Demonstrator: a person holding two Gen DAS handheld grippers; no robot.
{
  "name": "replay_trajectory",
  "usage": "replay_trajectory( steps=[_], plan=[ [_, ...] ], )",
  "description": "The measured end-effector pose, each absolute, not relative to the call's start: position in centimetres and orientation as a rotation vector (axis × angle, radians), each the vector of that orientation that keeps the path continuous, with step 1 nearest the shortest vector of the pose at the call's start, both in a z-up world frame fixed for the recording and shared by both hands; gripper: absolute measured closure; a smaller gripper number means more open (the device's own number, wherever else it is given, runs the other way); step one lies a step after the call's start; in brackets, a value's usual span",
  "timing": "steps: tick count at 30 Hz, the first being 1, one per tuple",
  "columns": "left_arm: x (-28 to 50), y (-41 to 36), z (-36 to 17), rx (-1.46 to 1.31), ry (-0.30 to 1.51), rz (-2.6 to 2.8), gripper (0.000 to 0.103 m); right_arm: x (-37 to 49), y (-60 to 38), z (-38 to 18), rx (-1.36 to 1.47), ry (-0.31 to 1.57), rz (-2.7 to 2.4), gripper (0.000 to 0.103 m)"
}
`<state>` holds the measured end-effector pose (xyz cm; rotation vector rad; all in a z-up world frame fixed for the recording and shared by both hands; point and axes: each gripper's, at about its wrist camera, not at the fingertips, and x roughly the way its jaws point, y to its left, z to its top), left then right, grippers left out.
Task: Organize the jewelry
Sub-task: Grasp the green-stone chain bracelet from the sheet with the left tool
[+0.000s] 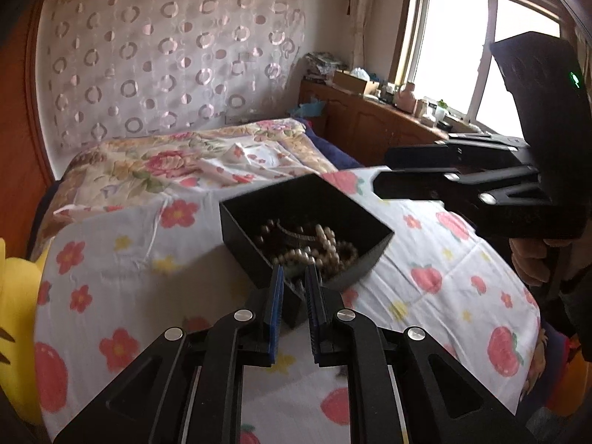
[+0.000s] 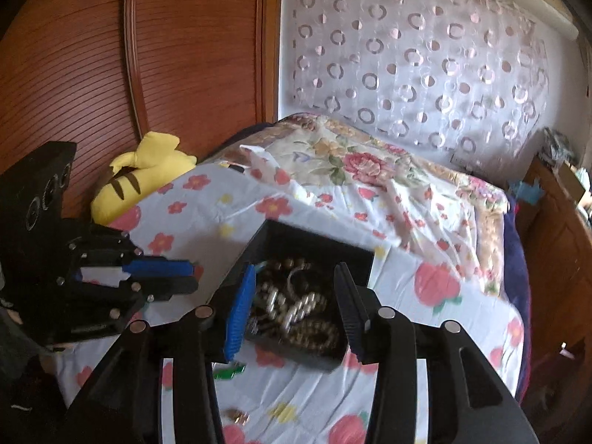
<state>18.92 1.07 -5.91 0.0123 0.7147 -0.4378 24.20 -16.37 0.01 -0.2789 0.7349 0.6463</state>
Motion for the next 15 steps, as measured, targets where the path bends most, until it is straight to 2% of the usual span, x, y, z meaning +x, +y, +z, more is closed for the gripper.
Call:
replay_trajectory(
  steps=[4, 8, 13, 15],
  plan=[
    [17.7, 0.7, -7.0, 0.023, 0.734, -0.434, 0.084, 21.7, -17.7, -2.8, -0.258, 0.789, 0.657, 0.065],
    [16.9, 0.8, -8.0, 0.006, 0.76, -0.42, 0.073, 19.3, -18.2, -6.0, -0.261, 0.853, 0.676, 0.068],
    [16.4, 0.9, -8.8, -0.004, 0.778, -0.399, 0.07, 17.5, -18.1, -8.7, -0.274, 0.903, 0.699, 0.069],
    [16.3, 0.9, -8.9, -0.004, 0.782, -0.389, 0.064, 17.2, -18.0, -9.2, -0.278, 0.912, 0.704, 0.07]
  ],
)
